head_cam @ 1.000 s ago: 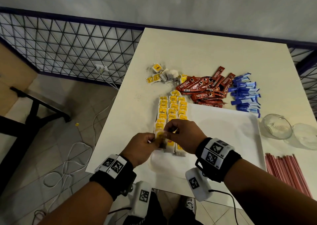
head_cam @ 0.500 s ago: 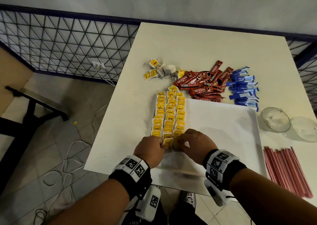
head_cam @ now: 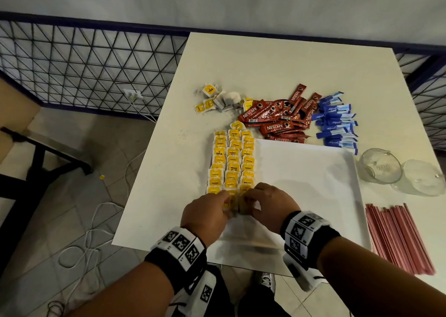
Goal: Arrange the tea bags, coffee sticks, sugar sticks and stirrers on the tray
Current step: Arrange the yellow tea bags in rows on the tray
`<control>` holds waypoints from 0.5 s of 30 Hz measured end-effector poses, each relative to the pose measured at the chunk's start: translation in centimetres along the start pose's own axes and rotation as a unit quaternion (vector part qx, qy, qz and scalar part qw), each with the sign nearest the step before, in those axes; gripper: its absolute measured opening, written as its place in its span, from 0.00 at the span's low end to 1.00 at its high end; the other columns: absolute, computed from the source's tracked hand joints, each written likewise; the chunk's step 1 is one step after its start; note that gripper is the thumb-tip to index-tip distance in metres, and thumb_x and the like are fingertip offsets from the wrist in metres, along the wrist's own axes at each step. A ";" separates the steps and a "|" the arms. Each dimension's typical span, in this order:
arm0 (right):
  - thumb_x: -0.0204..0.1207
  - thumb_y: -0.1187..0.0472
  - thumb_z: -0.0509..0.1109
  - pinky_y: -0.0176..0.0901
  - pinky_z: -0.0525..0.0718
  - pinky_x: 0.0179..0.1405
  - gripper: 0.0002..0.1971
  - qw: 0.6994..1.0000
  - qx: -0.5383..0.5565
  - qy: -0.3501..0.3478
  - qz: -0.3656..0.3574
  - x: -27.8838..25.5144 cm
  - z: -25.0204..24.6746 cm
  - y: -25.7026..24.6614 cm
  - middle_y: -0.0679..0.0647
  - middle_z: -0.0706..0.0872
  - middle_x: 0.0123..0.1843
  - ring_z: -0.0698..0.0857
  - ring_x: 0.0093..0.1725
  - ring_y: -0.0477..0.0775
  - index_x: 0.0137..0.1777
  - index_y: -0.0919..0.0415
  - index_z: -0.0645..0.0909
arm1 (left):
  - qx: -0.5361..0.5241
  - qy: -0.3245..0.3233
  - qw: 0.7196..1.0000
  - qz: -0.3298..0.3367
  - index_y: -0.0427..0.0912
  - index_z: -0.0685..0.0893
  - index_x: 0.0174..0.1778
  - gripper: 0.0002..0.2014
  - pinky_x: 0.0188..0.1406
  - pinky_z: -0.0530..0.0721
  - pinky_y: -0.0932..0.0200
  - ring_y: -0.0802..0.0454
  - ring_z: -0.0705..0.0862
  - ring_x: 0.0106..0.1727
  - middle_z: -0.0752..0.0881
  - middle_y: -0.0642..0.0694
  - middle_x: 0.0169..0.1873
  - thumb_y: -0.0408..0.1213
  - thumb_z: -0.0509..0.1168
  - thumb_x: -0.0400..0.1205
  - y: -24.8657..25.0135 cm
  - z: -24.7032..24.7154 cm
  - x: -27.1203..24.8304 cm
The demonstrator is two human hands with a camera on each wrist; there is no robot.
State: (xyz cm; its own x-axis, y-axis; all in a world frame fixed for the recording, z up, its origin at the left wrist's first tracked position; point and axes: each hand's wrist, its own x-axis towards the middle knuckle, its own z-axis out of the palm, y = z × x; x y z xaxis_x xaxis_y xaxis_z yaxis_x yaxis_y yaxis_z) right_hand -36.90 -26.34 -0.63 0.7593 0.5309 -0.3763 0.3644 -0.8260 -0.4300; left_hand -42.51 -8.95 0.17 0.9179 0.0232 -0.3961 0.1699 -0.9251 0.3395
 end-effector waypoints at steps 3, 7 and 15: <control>0.75 0.54 0.66 0.48 0.83 0.50 0.15 1.000 0.001 -0.005 0.001 0.2 0.1 0.1 0.51 0.81 0.56 0.83 0.54 0.58 0.62 0.47 0.81 | 0.048 -0.019 0.998 0.037 0.61 0.76 0.67 0.16 0.49 0.80 0.52 0.43 0.84 0.56 0.83 0.50 0.54 0.49 0.59 0.83 0.0 0.4 0.0; 0.75 0.52 0.67 0.46 0.82 0.49 0.16 1.000 -0.006 0.003 -0.006 0.2 0.2 0.2 0.50 0.81 0.56 0.83 0.53 0.57 0.62 0.47 0.81 | 0.090 -0.027 0.994 0.049 0.64 0.72 0.71 0.18 0.51 0.83 0.49 0.42 0.83 0.56 0.81 0.50 0.56 0.49 0.57 0.84 -0.1 0.6 0.6; 0.75 0.52 0.68 0.47 0.82 0.48 0.16 1.000 0.004 0.021 -0.010 0.3 0.6 0.4 0.52 0.82 0.55 0.83 0.53 0.58 0.63 0.49 0.81 | 0.095 -0.024 0.994 0.052 0.65 0.70 0.74 0.20 0.53 0.82 0.49 0.42 0.83 0.57 0.80 0.50 0.58 0.47 0.56 0.86 -0.4 0.9 1.0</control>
State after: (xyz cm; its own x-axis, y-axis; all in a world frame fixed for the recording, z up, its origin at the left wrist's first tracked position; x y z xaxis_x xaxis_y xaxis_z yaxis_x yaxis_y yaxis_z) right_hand -36.82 -26.39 -1.37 0.7739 0.5392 -0.3320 0.3765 -0.8134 -0.4434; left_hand -41.92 -8.91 -1.10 0.9077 -0.0907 -0.4097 0.0000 -0.9763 0.2163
